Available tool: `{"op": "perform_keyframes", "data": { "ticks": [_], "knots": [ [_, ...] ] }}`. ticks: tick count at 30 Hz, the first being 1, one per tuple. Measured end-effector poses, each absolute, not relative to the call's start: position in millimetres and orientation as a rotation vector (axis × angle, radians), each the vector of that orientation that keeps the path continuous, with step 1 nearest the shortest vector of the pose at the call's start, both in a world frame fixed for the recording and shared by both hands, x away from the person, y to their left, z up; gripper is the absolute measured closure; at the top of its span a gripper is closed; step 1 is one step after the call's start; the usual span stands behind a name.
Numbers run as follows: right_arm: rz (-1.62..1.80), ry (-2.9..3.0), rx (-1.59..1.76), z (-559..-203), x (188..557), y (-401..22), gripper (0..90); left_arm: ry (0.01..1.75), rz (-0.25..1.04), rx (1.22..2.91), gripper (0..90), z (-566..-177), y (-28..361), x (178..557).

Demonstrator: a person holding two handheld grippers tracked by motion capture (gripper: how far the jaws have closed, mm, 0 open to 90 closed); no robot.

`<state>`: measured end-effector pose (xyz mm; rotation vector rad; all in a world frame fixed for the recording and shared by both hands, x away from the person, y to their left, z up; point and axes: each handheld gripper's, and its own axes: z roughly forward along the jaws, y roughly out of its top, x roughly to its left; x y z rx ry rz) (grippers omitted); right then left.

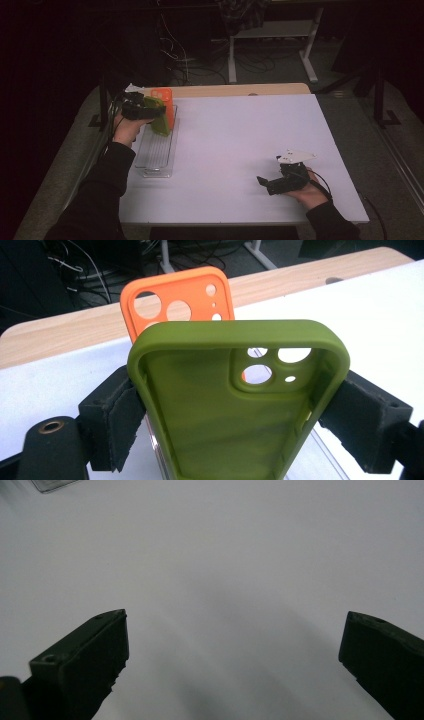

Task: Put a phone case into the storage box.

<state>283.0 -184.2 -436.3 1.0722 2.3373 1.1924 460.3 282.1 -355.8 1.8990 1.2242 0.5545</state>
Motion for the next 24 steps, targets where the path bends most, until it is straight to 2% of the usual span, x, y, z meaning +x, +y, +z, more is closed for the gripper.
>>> {"op": "perform_keyframes", "data": {
  "ticks": [20,24],
  "knots": [
    [1.197,2.333,1.069,-434.9,282.5,-184.6,0.0,1.240,0.629,1.864,14.4,-369.0,267.8,474.8],
    [1.199,2.333,1.072,-434.4,282.2,-184.8,0.0,1.251,0.629,1.844,11.7,-369.9,267.8,476.8]
  ]
}}
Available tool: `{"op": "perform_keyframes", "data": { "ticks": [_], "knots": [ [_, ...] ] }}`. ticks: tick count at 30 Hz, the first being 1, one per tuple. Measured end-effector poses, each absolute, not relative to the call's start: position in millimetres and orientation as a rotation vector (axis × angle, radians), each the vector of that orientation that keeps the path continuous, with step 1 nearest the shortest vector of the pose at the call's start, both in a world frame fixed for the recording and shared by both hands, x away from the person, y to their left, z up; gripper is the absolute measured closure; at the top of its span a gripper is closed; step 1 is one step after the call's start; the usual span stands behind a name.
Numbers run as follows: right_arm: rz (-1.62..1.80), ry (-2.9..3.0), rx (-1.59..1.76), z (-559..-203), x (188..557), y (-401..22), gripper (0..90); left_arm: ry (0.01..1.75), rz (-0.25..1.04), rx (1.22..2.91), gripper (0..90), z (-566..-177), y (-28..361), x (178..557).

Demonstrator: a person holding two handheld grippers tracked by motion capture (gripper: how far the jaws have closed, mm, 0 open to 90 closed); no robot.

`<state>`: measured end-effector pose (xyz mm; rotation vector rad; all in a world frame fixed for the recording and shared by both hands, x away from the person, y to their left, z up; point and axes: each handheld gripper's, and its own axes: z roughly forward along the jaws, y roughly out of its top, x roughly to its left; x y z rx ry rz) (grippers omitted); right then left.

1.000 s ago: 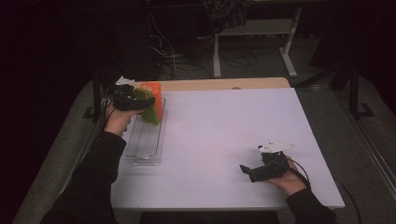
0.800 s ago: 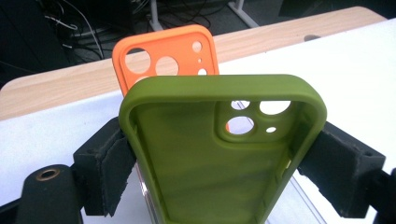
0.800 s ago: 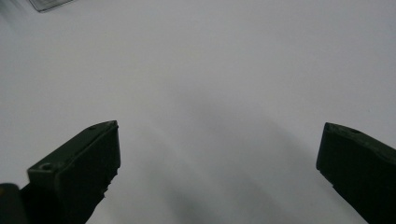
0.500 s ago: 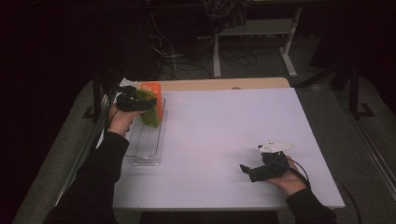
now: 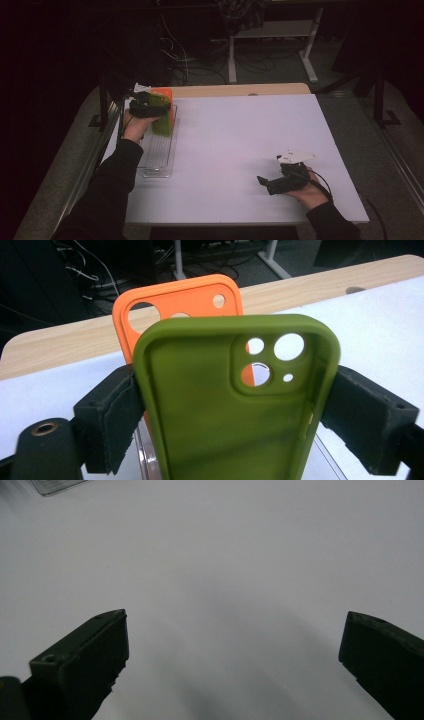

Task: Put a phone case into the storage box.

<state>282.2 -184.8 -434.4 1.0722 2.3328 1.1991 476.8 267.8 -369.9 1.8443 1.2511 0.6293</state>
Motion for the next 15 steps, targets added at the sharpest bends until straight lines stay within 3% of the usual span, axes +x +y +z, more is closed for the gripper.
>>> {"op": "perform_keyframes", "data": {
  "ticks": [15],
  "knots": [
    [1.197,2.332,1.076,-434.4,281.8,-184.3,0.0,1.225,0.586,1.828,6.9,-363.3,269.7,472.0]
  ]
}}
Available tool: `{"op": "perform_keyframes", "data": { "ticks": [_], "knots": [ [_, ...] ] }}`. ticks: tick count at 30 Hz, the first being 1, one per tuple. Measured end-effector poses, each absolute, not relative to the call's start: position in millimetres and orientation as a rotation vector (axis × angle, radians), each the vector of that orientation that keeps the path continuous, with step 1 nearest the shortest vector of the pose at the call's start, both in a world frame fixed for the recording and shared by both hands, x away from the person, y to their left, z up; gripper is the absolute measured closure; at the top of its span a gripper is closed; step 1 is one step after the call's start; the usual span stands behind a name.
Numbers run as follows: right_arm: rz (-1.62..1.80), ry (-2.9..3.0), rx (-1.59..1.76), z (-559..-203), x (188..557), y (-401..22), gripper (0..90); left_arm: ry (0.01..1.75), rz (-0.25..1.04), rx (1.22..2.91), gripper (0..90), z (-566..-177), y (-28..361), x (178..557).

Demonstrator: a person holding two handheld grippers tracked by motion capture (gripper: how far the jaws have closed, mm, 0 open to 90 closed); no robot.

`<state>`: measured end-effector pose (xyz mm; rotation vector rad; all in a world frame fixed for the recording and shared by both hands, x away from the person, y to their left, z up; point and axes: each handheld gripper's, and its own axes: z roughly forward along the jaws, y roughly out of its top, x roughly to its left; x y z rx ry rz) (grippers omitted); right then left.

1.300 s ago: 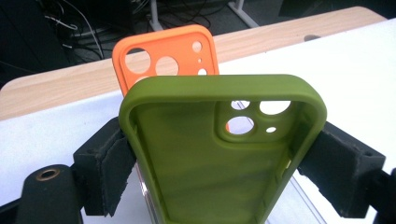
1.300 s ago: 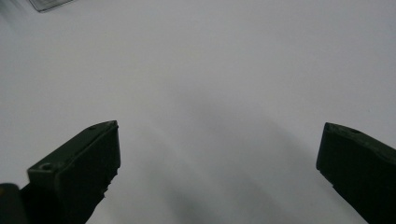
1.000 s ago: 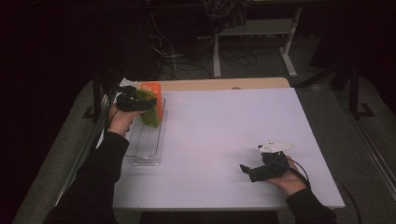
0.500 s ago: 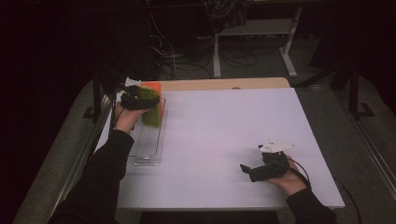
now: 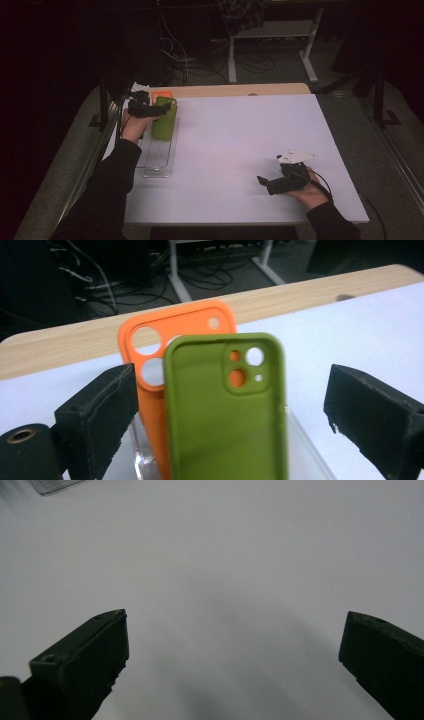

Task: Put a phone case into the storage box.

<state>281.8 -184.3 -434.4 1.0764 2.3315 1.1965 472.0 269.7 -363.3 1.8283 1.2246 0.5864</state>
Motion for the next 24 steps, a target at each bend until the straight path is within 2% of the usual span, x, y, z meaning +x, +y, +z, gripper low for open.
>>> {"op": "perform_keyframes", "data": {
  "ticks": [24],
  "knots": [
    [1.201,2.318,1.071,-432.8,282.9,-186.4,0.0,0.994,0.371,1.943,0.7,-336.6,248.6,435.4]
  ]
}}
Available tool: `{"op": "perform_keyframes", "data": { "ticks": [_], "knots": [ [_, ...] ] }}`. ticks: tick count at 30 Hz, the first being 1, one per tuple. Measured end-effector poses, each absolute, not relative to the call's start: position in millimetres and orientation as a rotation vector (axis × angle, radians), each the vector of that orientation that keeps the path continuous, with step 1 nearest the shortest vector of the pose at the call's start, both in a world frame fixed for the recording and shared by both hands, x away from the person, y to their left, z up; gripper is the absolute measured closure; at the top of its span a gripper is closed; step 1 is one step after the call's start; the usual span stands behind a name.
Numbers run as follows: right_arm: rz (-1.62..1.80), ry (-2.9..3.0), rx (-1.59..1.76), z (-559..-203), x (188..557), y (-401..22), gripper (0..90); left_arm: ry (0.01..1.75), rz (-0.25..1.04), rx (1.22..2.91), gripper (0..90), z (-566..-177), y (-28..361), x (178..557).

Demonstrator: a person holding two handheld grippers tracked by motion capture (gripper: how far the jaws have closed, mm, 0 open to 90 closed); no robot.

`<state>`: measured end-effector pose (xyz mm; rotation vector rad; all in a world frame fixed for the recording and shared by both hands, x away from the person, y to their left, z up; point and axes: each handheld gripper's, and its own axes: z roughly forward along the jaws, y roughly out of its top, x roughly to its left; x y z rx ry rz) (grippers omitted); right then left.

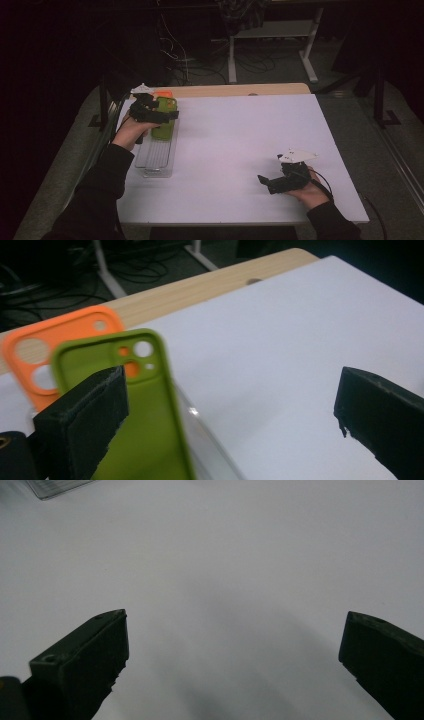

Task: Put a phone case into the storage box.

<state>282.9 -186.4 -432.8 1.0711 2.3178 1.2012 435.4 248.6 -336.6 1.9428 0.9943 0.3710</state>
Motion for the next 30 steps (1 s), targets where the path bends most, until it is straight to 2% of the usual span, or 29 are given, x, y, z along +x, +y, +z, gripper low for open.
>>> {"op": "perform_keyframes", "data": {
  "ticks": [17,30],
  "knots": [
    [1.203,2.313,1.082,-431.8,282.3,-189.8,0.0,0.828,0.258,2.009,0.8,-344.0,222.5,385.5],
    [1.221,2.345,1.056,-428.6,281.6,-193.2,0.0,0.744,0.264,2.041,0.8,-366.0,228.1,348.0]
  ]
}}
